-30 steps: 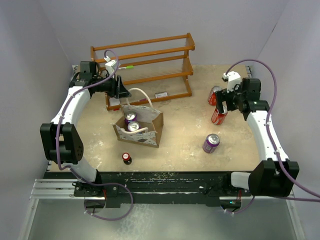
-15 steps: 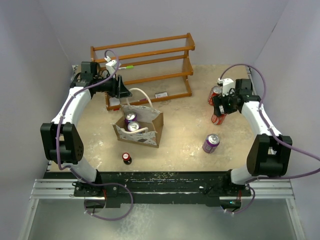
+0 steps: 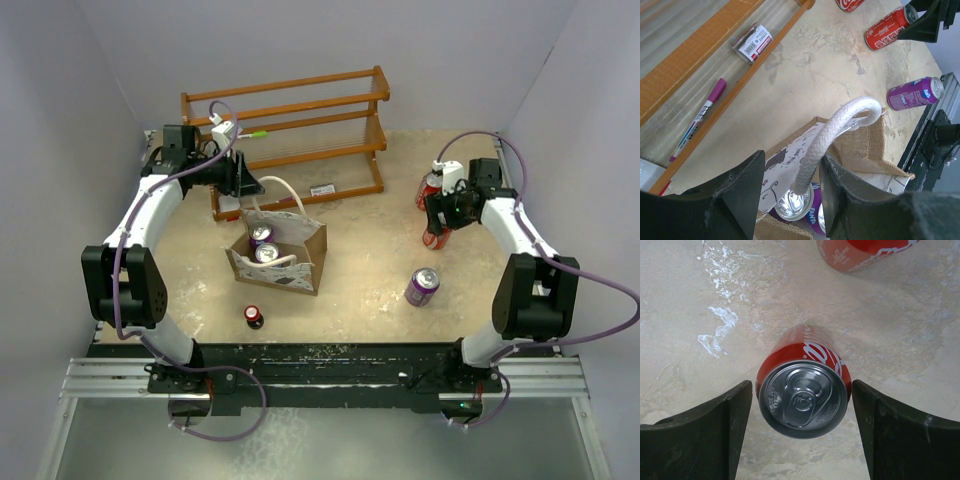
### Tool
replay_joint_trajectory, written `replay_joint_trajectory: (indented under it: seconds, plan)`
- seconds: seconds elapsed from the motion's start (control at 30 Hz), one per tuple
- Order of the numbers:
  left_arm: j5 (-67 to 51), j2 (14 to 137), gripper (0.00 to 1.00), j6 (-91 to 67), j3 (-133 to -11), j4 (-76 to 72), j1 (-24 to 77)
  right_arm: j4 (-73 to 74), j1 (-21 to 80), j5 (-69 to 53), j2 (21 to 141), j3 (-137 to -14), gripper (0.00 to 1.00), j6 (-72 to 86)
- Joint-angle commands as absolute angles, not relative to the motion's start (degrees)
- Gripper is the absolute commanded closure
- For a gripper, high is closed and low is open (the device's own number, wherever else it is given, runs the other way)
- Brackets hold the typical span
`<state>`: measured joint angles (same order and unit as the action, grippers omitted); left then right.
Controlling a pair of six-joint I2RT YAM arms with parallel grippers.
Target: Place the beverage into the canvas bag
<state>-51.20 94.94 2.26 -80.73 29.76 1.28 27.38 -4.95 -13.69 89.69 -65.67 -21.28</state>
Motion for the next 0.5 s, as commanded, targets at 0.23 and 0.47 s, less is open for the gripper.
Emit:
replay_joint_trajectory:
  seconds: [0.23,0.47]
  plan:
    - [-52.6,93.8,0.49,1.7,-80.5,27.3,1.6,29.8,-5.4,-16.7,90.6,-69.7,0.40,-23.0]
    - [-52.6,93.0,0.50,1.4,-79.7,26.5,1.8,30.7,-5.3,-18.4,86.5,-72.5,0.70,-24.3]
